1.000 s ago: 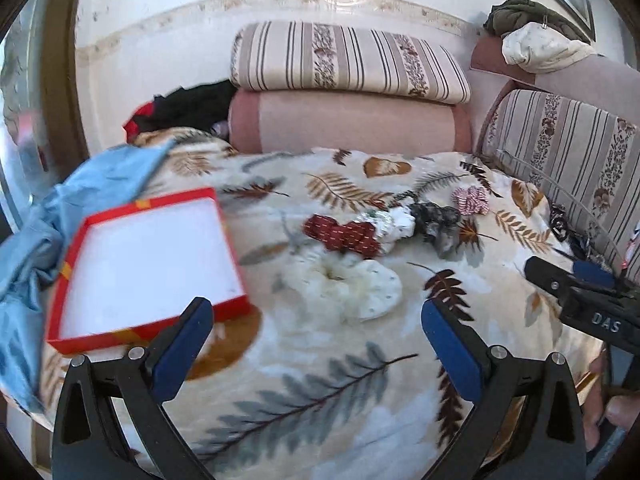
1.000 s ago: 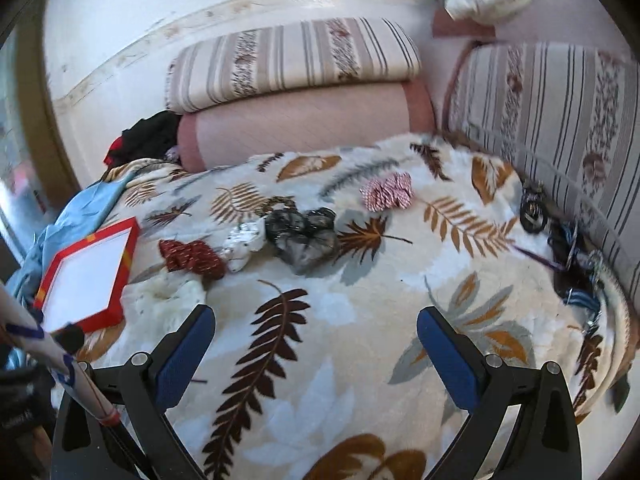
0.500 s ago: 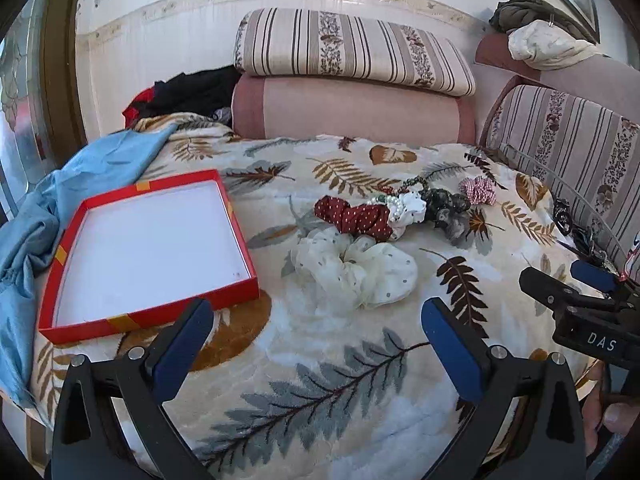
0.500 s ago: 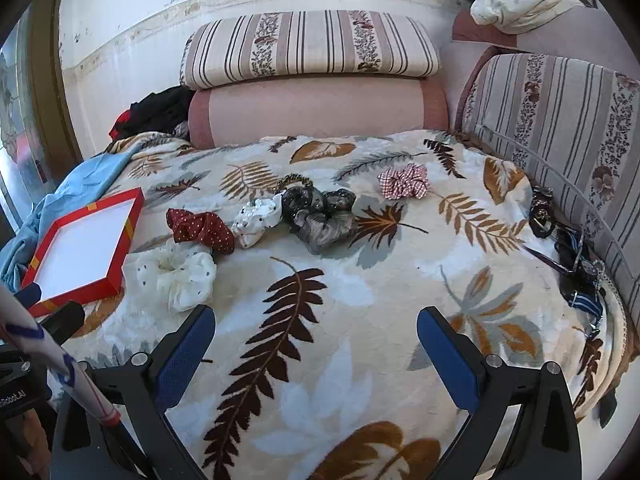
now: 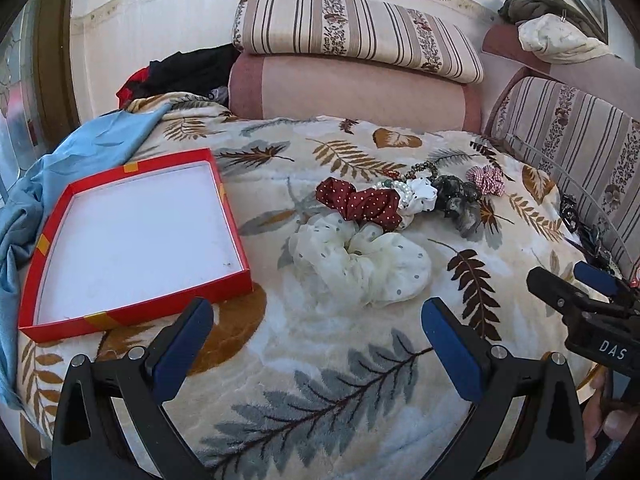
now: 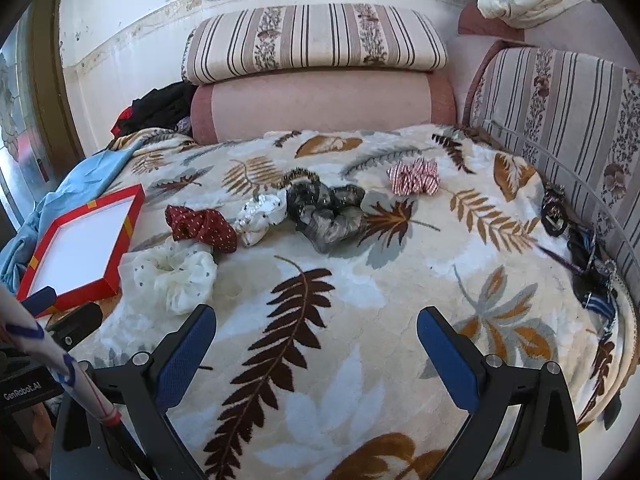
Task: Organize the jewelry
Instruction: 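Grasp the white sheer scrunchie with the left tool while the right tool grasps the black sheer scrunchie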
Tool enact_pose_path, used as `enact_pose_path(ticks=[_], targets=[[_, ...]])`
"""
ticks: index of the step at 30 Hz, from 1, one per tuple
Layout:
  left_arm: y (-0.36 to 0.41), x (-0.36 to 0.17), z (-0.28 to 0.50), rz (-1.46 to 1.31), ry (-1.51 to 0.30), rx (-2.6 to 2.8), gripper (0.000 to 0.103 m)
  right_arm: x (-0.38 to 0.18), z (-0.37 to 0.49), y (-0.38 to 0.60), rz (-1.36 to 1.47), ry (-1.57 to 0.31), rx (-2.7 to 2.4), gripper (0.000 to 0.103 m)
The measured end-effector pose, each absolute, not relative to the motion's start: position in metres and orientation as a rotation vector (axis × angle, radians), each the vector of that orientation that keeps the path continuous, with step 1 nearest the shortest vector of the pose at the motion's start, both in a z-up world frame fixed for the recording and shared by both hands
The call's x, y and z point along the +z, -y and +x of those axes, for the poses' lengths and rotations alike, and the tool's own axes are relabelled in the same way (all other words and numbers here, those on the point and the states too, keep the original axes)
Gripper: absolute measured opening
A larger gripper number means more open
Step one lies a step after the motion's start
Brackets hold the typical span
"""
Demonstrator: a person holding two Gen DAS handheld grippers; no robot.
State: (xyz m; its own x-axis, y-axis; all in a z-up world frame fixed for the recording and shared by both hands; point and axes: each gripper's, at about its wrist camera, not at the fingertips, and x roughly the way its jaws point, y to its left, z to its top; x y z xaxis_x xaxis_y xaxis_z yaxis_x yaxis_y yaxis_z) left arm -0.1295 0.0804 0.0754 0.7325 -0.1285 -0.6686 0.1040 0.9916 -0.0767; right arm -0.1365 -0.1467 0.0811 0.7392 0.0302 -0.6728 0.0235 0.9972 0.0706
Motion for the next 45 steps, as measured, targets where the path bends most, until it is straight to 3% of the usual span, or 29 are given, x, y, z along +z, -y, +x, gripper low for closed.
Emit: enact_pose_path(ticks=[9,15,22,27,32,36,42,43,45], targets=[[-0.081,0.066,-0.118,-0.041,-0.763,-0.124,0.103,0.072,-0.126,0.144,0.075,-0.754,0.032,0.100],[-0.088,0.071,-0.107,-0.048,-0.756,-0.143,0.103,0.074,-0.120,0.152,0.103,-0.737,0.047,0.094],[-0.117,0.099,-0.082,-0.082,-0.692,-0.179,0.103,0.102,-0.097,0.185,0.152,-0.677,0.016,0.087],[-0.099,0.087,-0.060,-0.137,-0.778,-0.319,0.102,0.132,-0.058,0.204,0.213,-0.625,0.030,0.084],[-0.070,0.052,-0.044,-0.062,-0.875,-0.337,0.084,0.123,-0.035,0.224,0.286,-0.609,0.044,0.078],[-0.058,0.039,-0.028,-0.031,-0.905,-0.317,0.081,0.101,-0.017,0.234,0.354,-0.680,0.079,0.063],[-0.044,0.017,-0.003,0.051,-0.942,-0.239,0.081,0.076,0.003,0.229,0.409,-0.757,0.116,0.064],[-0.041,0.015,-0.004,0.070,-0.927,-0.223,0.079,0.072,0.007,0.227,0.413,-0.774,0.111,0.065],[-0.043,0.016,-0.005,0.074,-0.908,-0.212,0.066,0.061,0.015,0.223,0.435,-0.811,0.107,0.072]])
